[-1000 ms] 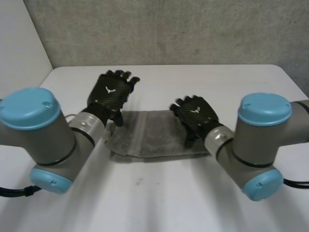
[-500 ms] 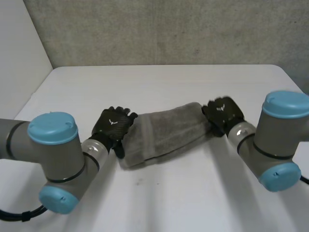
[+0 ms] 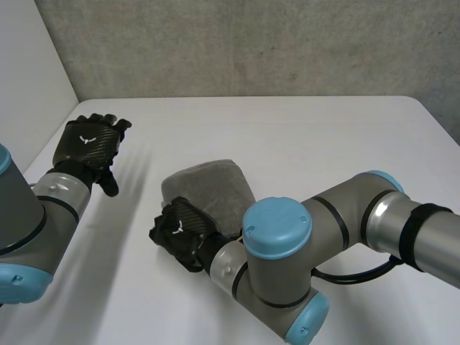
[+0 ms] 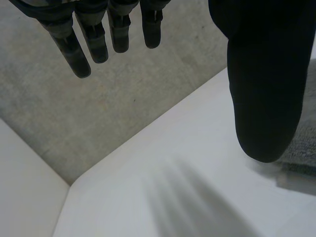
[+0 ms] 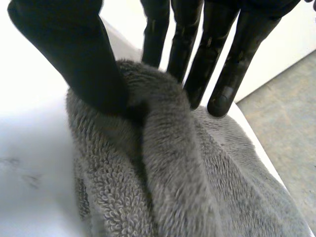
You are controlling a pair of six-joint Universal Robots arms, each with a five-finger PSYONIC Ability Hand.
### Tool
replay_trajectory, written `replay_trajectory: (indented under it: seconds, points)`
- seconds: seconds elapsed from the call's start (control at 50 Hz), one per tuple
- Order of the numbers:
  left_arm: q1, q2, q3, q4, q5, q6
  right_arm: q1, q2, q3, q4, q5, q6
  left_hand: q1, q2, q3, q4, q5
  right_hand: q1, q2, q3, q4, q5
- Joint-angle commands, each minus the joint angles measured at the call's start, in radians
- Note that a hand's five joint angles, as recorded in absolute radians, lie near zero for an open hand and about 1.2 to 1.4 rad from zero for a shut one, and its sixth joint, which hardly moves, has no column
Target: Fold the towel.
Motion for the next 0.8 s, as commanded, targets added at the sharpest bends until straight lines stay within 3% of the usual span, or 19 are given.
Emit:
replay_trajectory:
  seconds: [0.02,0.06,0.2,0.26,0.42,0.66,0.8]
  points:
    - [-0.098,-0.017,0.051,0.010,0.024,-0.014,-0.094,-0.135,0.008,-0.001,0.120,0.213,0.029,0.029,0.029,0.030,0.026,-0.537,-0.732,-0.745,-0.768,-0.748]
    - [-0.122,-0.020,0.071,0.010,0.024,-0.025,-0.161,-0.201,0.013,0.002,0.128,0.440,0.032,0.032,0.032,0.033,0.028,-0.537,-0.732,-0.745,-0.768,-0.748]
    - [-0.219,-0.088,0.165,0.009,0.021,-0.099,-0.267,-0.233,0.008,0.093,0.085,0.656,0.035,0.035,0.035,0.036,0.031,-0.537,-0.732,-0.745,-0.768,-0.748]
    - [-0.262,-0.158,0.212,-0.002,0.013,-0.169,-0.305,-0.206,-0.016,0.148,0.064,0.659,0.053,0.052,0.052,0.053,0.049,-0.537,-0.732,-0.745,-0.768,-0.748]
    - [-0.273,-0.273,0.211,-0.020,-0.017,-0.274,-0.316,-0.062,-0.122,0.229,0.033,0.665,0.097,0.096,0.096,0.097,0.093,-0.537,-0.732,-0.745,-0.768,-0.748]
    - [-0.250,-0.373,0.186,-0.057,-0.048,-0.269,-0.309,0.110,-0.240,0.297,0.038,0.564,0.082,0.082,0.082,0.083,0.078,-0.537,-0.732,-0.745,-0.768,-0.748]
    - [-0.248,-0.367,0.185,-0.109,-0.044,-0.251,-0.310,0.086,-0.236,0.303,0.048,0.481,0.079,0.079,0.079,0.080,0.075,-0.537,-0.732,-0.745,-0.768,-0.748]
